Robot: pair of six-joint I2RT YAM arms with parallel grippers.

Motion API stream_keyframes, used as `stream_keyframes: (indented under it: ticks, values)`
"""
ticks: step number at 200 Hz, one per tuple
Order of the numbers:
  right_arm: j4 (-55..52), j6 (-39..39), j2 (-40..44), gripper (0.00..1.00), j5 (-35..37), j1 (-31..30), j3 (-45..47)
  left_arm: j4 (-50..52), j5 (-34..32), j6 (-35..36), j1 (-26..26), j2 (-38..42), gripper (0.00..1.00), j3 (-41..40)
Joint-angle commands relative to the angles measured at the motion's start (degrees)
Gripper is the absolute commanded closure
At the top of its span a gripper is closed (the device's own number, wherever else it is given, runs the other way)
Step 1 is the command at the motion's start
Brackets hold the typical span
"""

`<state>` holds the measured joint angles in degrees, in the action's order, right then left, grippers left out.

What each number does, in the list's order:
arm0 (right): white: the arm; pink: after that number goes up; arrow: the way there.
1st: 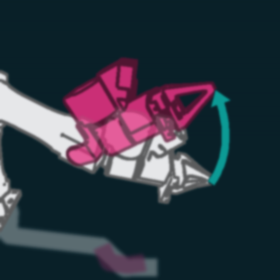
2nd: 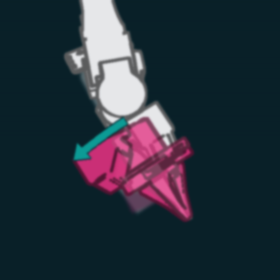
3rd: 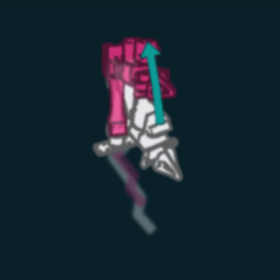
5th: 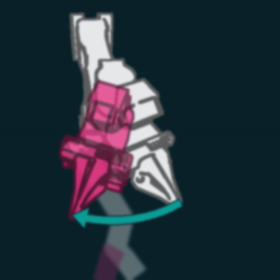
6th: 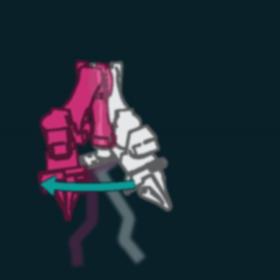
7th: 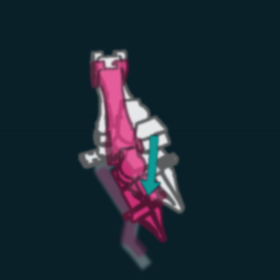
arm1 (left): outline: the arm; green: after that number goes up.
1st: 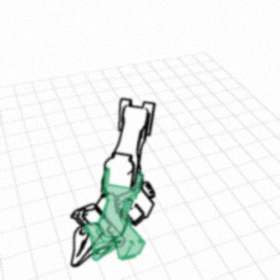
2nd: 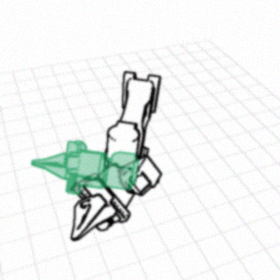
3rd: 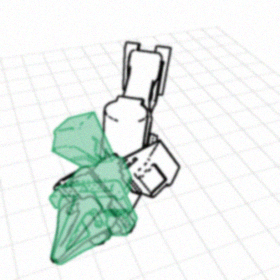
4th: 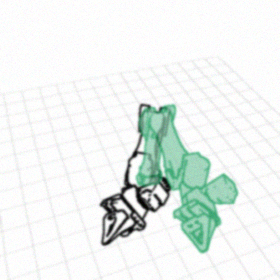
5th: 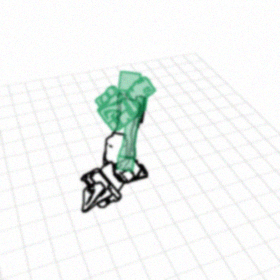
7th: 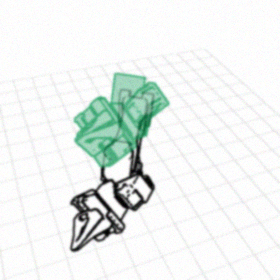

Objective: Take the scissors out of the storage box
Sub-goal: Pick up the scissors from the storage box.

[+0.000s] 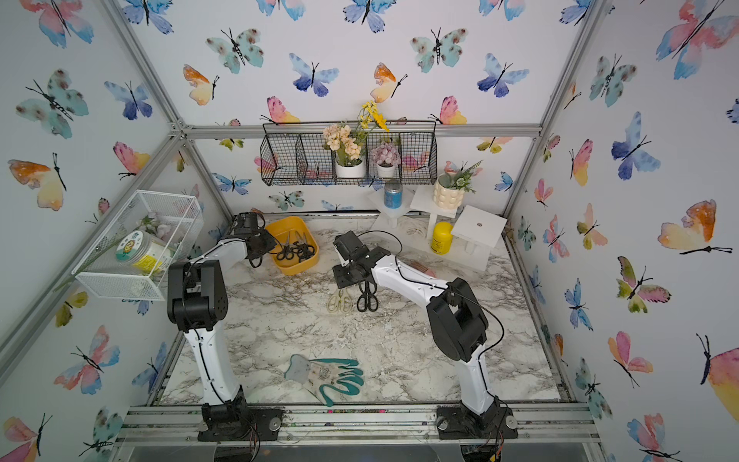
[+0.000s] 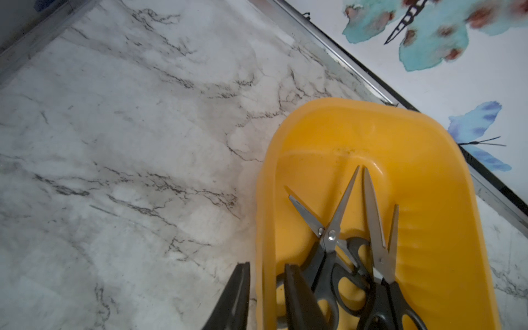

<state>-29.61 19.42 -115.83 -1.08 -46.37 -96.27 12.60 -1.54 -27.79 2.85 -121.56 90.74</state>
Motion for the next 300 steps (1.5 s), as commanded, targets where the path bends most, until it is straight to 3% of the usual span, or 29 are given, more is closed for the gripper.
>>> stream_keyframes:
  ticks: [1,33,70,162,300]
  values:
    - [-1.2,-1.2,-1.1,0.51,1.4,0.0,-1.1,0.4,0.3,3.6,-1.1,6.8,0.72,-1.3]
    - [-0.7,-1.7,-1.5,0.50,1.1,0.1,-1.4,1.1,0.3,6.9,-4.4,10.6,0.72,-2.1]
    - [-0.8,-2.2,-1.5,0.50,0.7,0.5,-1.4,4.8,1.5,9.5,-8.4,7.5,0.71,0.4]
    - [-0.8,-2.5,-0.3,0.50,0.7,1.1,0.7,9.1,6.5,10.8,-8.4,-4.7,0.76,8.0]
    - [-1.0,-2.7,-2.4,0.49,-1.1,1.4,-0.4,9.2,8.1,13.3,-9.5,-7.5,0.76,7.0]
